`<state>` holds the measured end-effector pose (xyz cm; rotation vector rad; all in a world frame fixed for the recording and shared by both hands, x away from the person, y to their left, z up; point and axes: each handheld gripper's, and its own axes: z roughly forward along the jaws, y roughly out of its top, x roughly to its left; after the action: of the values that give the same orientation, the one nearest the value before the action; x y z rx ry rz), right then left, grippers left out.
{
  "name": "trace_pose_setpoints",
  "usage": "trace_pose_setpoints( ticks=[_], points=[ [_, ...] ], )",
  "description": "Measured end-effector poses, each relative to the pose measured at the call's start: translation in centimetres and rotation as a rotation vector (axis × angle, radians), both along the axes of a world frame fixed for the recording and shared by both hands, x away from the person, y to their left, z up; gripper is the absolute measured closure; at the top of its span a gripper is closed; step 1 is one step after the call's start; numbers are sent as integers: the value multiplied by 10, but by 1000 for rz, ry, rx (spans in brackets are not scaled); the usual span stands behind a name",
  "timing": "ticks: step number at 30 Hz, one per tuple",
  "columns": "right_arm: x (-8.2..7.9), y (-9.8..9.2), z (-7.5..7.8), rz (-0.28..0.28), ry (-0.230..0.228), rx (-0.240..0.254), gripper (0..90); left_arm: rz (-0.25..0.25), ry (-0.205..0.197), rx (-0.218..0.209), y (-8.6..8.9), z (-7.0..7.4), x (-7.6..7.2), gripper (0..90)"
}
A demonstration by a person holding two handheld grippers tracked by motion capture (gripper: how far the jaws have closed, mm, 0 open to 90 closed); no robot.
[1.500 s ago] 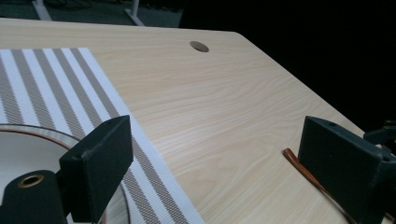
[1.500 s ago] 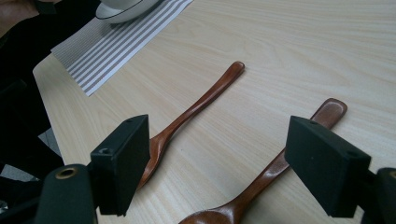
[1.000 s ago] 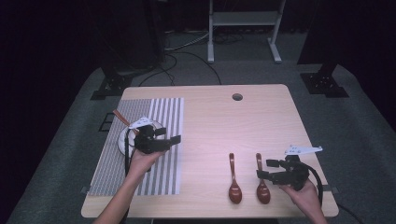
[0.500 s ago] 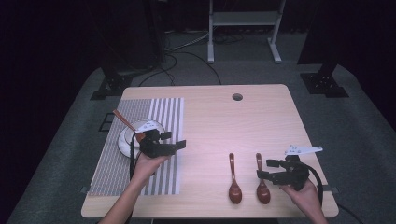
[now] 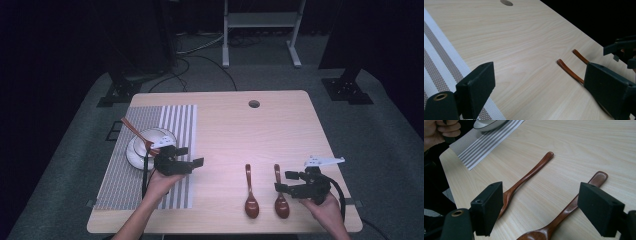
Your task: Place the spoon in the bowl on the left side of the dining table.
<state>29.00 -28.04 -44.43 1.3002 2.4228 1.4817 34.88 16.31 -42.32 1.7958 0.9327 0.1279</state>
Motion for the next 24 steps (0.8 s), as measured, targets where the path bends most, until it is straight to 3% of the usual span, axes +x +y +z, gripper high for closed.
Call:
trace_pose_setpoints(
  ticks=[8, 24],
  points=[
    [0, -2, 0, -11, 3, -3, 179, -34, 4, 0, -6, -2, -10, 93],
    [0, -7, -2, -47, 0, -9, 162, -49, 32, -15, -5, -17, -24, 93]
  ],
)
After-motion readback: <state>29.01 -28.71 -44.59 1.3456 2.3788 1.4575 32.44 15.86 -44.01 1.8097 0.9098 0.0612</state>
